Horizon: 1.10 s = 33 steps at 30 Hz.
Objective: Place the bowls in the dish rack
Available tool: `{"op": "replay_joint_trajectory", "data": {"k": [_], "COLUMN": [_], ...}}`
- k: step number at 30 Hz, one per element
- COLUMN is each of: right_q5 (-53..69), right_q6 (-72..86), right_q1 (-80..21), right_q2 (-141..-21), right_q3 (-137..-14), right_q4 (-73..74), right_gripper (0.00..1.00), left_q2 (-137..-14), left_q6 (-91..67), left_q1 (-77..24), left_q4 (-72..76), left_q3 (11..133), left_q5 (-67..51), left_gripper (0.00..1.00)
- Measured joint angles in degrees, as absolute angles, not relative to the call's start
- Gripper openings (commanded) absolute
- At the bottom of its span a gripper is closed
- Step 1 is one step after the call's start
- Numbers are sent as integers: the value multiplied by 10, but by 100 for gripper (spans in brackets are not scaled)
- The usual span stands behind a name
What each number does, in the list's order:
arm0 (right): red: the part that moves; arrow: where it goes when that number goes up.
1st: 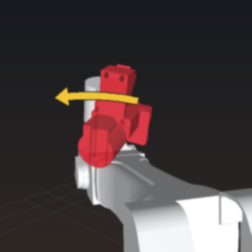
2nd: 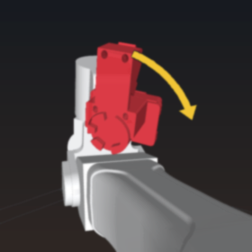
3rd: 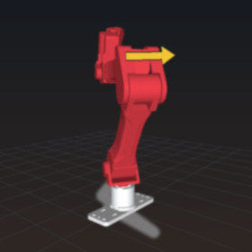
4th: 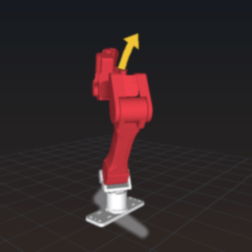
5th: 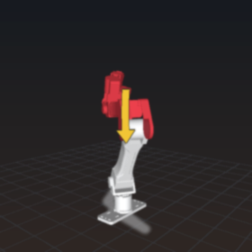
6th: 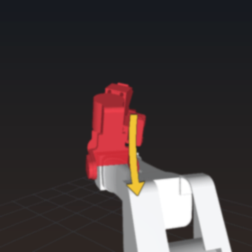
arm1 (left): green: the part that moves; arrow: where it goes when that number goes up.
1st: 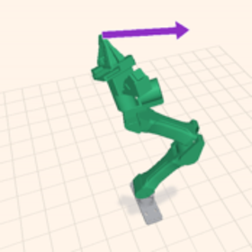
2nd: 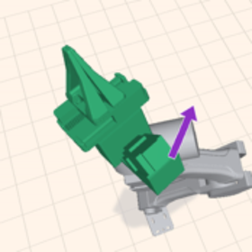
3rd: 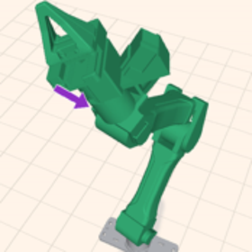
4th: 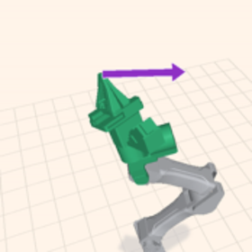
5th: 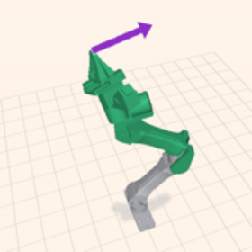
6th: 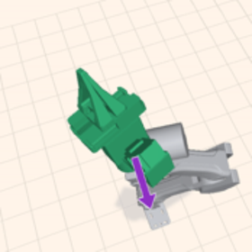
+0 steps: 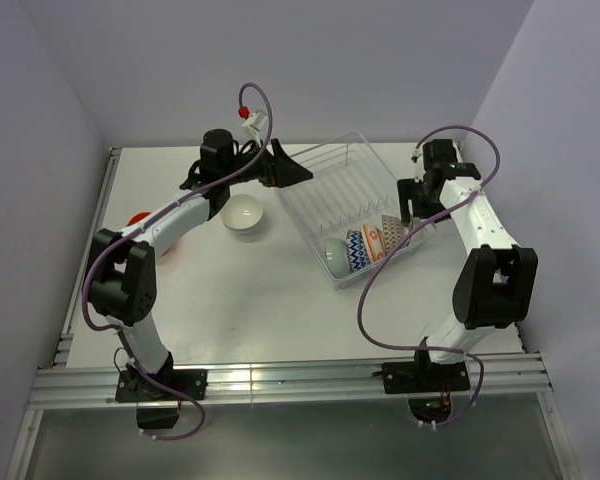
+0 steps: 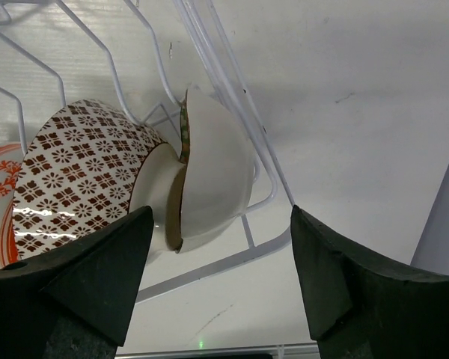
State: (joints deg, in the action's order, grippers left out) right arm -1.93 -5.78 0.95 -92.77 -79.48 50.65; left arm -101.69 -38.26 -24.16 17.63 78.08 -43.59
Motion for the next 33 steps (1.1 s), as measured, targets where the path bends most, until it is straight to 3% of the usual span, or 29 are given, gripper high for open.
{"op": "replay_joint_trajectory", "data": {"k": [10, 18, 21, 33], "right_q5": [2, 98, 133, 234], "right_q6": [-65, -100, -110, -98], "right_q1": [10, 7, 6, -16], "right_q2": [-927, -889, -873, -869], "right_q3": [-807, -821, -837, -940], "right_q4": [525, 552, 552, 501], "right_gripper": [85, 95, 100, 100], "left_q2": [-1015, -979, -959, -888], "left_q6": [-381, -360, -336, -100], "left_q1": [-237, -200, -164, 105], "left_q4": [176, 154, 121, -191], "left_q3": [780, 755, 745, 756], "left_q5": [-436, -437, -437, -423], "left_gripper": [99, 98, 97, 97]}}
